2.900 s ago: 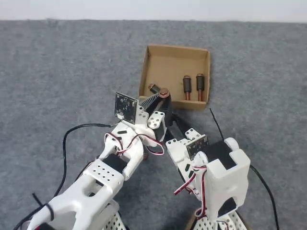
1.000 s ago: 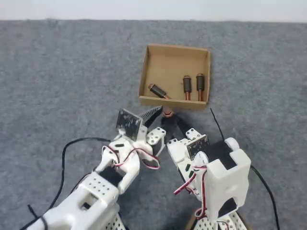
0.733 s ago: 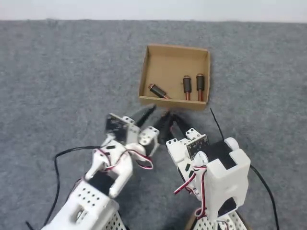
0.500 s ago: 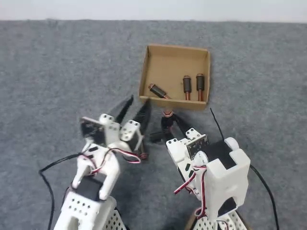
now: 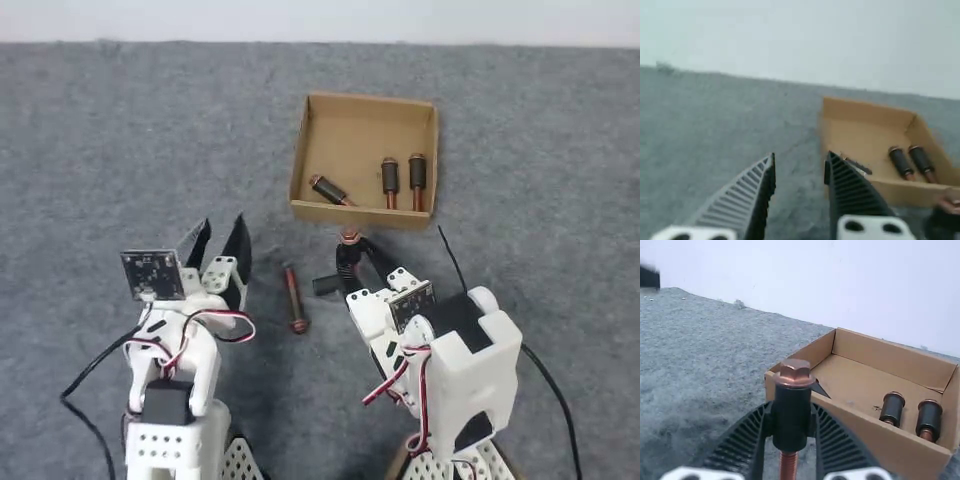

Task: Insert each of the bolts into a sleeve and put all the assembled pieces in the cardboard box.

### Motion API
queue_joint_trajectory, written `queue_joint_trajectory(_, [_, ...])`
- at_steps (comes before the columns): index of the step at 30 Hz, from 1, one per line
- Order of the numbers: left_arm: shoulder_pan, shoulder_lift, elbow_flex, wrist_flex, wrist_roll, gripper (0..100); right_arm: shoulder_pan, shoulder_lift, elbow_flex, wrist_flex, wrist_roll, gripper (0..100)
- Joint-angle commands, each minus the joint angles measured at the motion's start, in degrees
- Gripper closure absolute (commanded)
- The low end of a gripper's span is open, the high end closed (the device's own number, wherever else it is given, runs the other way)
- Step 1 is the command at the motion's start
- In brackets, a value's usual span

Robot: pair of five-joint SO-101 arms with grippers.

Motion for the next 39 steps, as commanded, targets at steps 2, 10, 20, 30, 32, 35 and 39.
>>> queue_joint_trajectory(2, [-3.6, -1.2, -0.8, 4.3, -0.3, 85, 2.4, -1.2, -0.5, -0.8, 1.0, 99.2])
queue_joint_trajectory(10, [-4.3, -1.1, -0.8, 18.4, -0.8, 85, 3.6, -1.2, -1.2, -0.8, 1.0, 99.2])
queue_joint_trajectory(20, [-4.0, -1.0, -0.8, 20.5, -0.8, 85, 12.2, -1.3, -9.1, -0.8, 1.0, 99.2])
queue_joint_trajectory(30, [-3.9, -1.0, -0.8, 20.2, -0.9, 85, 13.8, -1.4, -21.8, -0.8, 1.0, 99.2])
queue_joint_trajectory(32, [-3.9, -1.0, -0.8, 19.9, -0.9, 85, 14.5, -1.6, -24.9, -0.7, 1.1, 99.2])
queue_joint_trajectory(35, [-3.9, -1.0, -0.8, 19.6, -0.9, 90, 15.1, -5.0, -28.8, 6.4, 1.1, 99.2])
queue_joint_trajectory(39, [-3.9, -1.0, -0.8, 18.1, -1.8, 99, 15.3, -13.8, -33.2, 23.3, 1.1, 99.2])
